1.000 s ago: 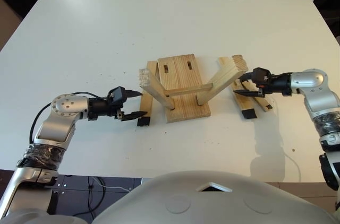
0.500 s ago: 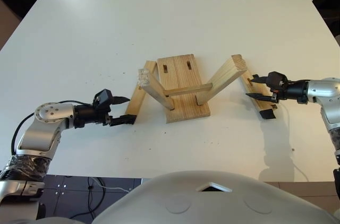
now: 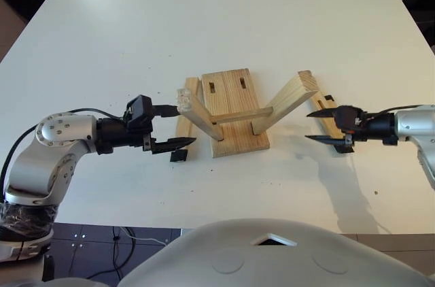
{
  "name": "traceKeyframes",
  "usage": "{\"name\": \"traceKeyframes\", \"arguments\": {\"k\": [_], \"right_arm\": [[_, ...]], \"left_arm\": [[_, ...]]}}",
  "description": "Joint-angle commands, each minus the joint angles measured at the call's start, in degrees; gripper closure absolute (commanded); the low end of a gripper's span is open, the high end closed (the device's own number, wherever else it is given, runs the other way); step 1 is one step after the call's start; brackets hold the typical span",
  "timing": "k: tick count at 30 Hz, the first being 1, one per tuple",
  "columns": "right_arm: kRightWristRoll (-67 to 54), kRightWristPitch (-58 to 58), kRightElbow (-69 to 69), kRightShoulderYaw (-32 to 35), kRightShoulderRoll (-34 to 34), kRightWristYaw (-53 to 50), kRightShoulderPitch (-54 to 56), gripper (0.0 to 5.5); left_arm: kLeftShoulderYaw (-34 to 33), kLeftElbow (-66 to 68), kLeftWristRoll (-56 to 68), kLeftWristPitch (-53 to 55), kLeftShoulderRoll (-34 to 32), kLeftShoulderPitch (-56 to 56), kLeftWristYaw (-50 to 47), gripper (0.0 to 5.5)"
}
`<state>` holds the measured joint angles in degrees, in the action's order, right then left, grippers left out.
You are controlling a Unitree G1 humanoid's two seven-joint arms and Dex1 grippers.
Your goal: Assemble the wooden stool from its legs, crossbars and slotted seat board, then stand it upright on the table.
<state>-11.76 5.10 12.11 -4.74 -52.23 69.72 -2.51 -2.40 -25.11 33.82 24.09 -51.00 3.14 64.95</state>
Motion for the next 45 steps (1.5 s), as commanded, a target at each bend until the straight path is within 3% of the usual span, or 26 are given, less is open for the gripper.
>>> {"name": "traceKeyframes", "arguments": {"k": [1, 9, 15, 21, 30, 36, 39, 45], "right_arm": [[0.92, 0.89, 1.81, -3.15, 0.82, -0.08, -0.97, 2.86], [1.08, 2.34, 5.45, -6.15, 0.28, -0.11, -3.28, 2.86], [-1.07, 2.26, 6.53, -4.33, -2.63, 2.22, -5.18, 2.86], [-3.46, 5.29, 12.42, -6.57, -0.55, 1.30, -7.82, 2.86], [3.43, 6.36, 14.40, -13.98, 4.87, -6.87, -8.94, 2.86], [6.76, 6.32, 11.40, -12.93, 9.11, -13.67, -4.59, 2.86], [7.92, 6.04, 10.72, -13.24, 9.70, -14.99, -3.75, 2.86], [10.86, 4.34, 9.15, -14.45, 9.99, -16.40, -3.16, 2.86]], "left_arm": [[8.49, -6.99, -0.63, 1.91, 2.17, -0.88, 0.40, 1.78], [23.14, -1.02, -4.68, 5.50, 16.58, -15.50, -3.81, 1.78], [27.55, 0.86, -7.23, 5.47, 21.23, -15.35, -6.35, 1.78], [24.40, 3.00, -5.46, 7.58, 25.59, -18.54, -10.74, 1.78], [12.43, 0.16, 0.13, 7.35, 11.33, -14.61, 0.31, 1.78], [10.88, 13.72, -7.55, -0.40, 7.89, -18.93, 2.85, 1.78], [11.68, 23.46, -13.16, -5.93, 9.11, -22.42, 1.20, 1.78], [13.98, 45.16, -25.31, -19.93, 20.25, -32.63, -11.37, 1.78]]}}
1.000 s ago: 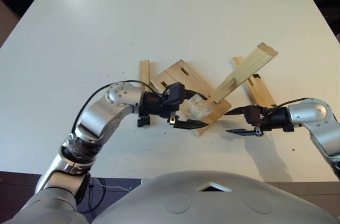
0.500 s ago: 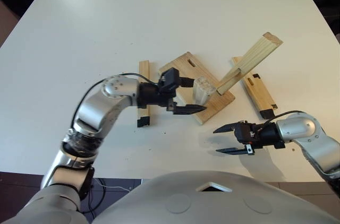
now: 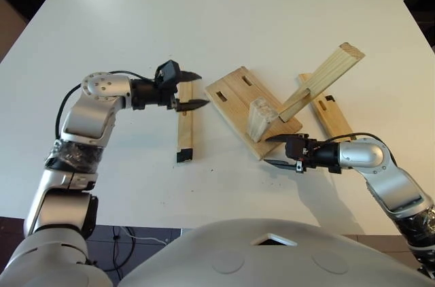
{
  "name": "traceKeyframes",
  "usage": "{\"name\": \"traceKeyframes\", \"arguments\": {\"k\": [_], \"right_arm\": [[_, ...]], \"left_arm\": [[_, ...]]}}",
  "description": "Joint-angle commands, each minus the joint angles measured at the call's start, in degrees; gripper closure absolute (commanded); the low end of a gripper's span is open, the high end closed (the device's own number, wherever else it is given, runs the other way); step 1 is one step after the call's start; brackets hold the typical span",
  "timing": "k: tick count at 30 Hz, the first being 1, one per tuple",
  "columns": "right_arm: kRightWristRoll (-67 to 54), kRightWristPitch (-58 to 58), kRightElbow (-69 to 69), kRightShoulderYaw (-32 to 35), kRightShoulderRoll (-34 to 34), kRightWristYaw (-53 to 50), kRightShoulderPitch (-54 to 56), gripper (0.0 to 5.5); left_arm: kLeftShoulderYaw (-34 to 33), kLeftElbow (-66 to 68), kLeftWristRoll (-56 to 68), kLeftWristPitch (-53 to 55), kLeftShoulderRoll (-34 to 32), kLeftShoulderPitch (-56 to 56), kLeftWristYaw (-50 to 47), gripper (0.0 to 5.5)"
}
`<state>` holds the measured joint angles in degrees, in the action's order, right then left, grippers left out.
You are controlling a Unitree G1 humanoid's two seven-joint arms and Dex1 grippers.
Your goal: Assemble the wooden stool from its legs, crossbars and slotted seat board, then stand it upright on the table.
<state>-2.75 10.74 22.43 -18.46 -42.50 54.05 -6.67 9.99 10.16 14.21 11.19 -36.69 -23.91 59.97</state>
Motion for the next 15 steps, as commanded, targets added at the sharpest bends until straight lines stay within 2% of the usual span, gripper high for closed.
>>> {"name": "traceKeyframes", "arguments": {"k": [1, 4, 7, 10, 15], "right_arm": [[2.17, -1.55, -1.58, -0.83, 0.27, -0.72, 1.34, 2.86], [2.55, -2.34, -2.58, -0.89, 0.20, -0.34, 2.16, 2.86], [2.61, -2.67, -3.04, -0.91, 0.17, -0.07, 2.80, 2.86], [2.60, -2.76, -2.49, -1.03, -0.12, 0.17, 2.38, 2.86], [2.48, -2.26, -1.46, -0.64, -0.29, -0.06, 1.42, 2.86]], "left_arm": [[1.74, 12.93, -7.12, -9.30, 7.74, -7.13, -8.28, 1.78], [2.83, 20.57, -10.82, -15.34, 10.97, -10.55, -10.51, 1.78], [6.19, 28.08, -16.49, -22.34, 11.26, -12.61, -10.41, 1.78], [10.33, 33.55, -21.97, -27.65, 9.48, -13.03, -7.02, 1.78], [16.66, 34.11, -27.07, -35.54, 4.46, -10.59, 1.80, 1.78]]}}
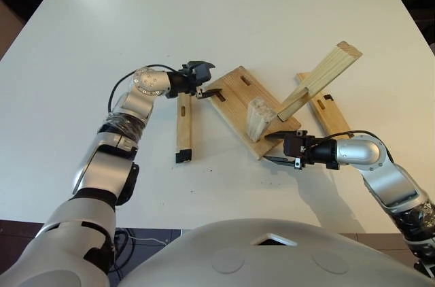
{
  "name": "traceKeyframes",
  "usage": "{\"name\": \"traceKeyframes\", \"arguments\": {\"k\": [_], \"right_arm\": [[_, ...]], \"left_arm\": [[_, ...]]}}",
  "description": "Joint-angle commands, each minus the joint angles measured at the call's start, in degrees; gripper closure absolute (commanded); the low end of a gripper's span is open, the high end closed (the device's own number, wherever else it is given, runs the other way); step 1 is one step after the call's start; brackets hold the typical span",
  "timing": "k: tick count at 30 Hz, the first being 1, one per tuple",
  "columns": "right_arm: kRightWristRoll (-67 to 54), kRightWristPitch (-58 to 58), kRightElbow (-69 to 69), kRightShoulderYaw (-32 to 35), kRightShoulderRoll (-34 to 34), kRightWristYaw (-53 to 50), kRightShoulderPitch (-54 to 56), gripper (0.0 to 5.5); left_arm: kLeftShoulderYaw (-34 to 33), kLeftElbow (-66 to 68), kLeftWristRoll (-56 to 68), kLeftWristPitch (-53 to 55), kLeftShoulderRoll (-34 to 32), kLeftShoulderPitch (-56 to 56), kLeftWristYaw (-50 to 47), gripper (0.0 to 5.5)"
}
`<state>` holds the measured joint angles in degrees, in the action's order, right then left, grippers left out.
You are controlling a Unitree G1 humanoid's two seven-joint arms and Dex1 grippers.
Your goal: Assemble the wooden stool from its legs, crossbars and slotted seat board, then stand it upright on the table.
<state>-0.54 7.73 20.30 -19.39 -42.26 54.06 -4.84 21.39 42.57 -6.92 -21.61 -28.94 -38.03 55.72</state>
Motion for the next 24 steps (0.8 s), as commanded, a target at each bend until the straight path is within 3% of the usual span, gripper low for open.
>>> {"name": "traceKeyframes", "arguments": {"k": [1, 10, 24], "right_arm": [[0.36, 0.84, 0.70, 0.35, -0.49, -0.29, -0.56, 2.86], [1.41, 2.24, -0.91, 2.83, -0.67, -2.75, -0.74, 2.86], [1.35, 3.86, -4.83, 9.60, 0.81, -7.71, 3.75, 2.86]], "left_arm": [[6.07, 1.71, -6.54, -3.47, -3.77, 3.59, 6.72, 1.78], [5.94, -10.34, 0.22, 2.85, -5.45, 7.75, 13.76, 1.78], [4.67, -33.04, 8.59, 18.14, -7.15, 19.53, 15.14, 1.78]]}}
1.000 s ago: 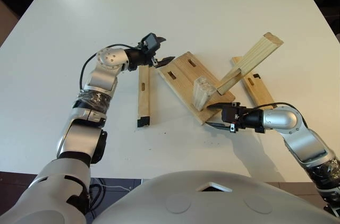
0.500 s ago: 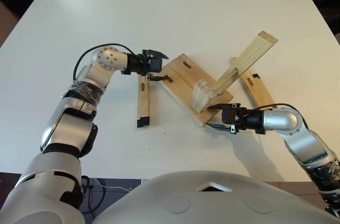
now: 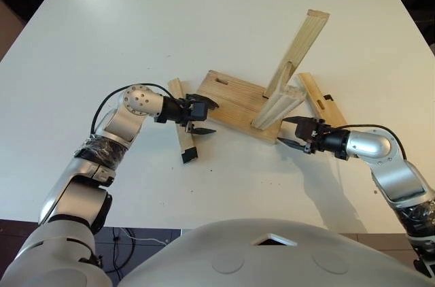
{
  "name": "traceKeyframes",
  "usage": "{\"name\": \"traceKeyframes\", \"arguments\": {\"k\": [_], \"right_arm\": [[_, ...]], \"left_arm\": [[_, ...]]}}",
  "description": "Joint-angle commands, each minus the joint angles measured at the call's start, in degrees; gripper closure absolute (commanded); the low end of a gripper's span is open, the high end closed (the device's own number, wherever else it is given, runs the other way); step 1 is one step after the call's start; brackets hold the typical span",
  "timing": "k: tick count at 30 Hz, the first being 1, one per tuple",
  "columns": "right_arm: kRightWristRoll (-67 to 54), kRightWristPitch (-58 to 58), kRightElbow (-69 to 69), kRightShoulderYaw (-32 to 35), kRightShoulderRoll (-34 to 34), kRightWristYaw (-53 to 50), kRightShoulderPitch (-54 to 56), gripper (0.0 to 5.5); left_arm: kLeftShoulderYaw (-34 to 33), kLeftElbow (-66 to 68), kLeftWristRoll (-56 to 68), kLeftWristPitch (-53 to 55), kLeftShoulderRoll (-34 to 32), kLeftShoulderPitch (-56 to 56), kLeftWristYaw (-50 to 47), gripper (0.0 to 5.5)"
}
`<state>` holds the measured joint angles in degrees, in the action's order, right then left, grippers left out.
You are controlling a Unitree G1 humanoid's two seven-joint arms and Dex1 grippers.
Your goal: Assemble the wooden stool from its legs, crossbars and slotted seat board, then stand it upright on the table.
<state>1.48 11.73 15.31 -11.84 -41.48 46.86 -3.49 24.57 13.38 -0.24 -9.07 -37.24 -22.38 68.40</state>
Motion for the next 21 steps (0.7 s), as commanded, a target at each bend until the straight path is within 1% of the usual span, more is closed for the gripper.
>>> {"name": "traceKeyframes", "arguments": {"k": [1, 5, 10, 12, 14, 16, 21], "right_arm": [[-1.79, -0.07, 0.98, 2.73, -0.27, 0.30, 2.27, 2.86], [-6.06, 0.54, 4.56, 5.64, -2.45, 4.03, 0.50, 2.86], [-9.35, 1.30, 7.34, 8.50, -5.61, 7.30, -2.74, 2.86], [-9.92, 1.50, 7.60, 8.95, -6.86, 8.55, -4.10, 2.86], [-10.49, 1.81, 8.11, 8.24, -7.92, 10.09, -5.72, 2.86], [-11.02, 1.60, 9.34, 6.39, -8.33, 11.68, -7.79, 2.86], [-10.96, 2.79, 11.47, 0.50, -6.14, 12.32, -9.74, 2.86]], "left_arm": [[0.80, -5.70, 3.65, 8.00, 1.51, 3.99, 2.33, 1.78], [-2.45, -12.39, 9.51, 16.17, 0.93, 3.94, 3.03, 1.78], [-6.07, -20.58, 15.54, 22.49, -3.24, 6.13, 6.50, 1.78], [-8.04, -23.22, 18.93, 25.76, -4.02, 6.25, 7.14, 1.78], [-9.80, -22.90, 20.71, 27.81, -3.45, 4.58, 6.21, 1.78], [-10.61, -17.06, 18.76, 28.21, -0.71, 0.00, 2.22, 1.78], [-8.63, 8.33, 4.63, 15.70, 7.81, -12.48, -14.19, 1.78]]}}
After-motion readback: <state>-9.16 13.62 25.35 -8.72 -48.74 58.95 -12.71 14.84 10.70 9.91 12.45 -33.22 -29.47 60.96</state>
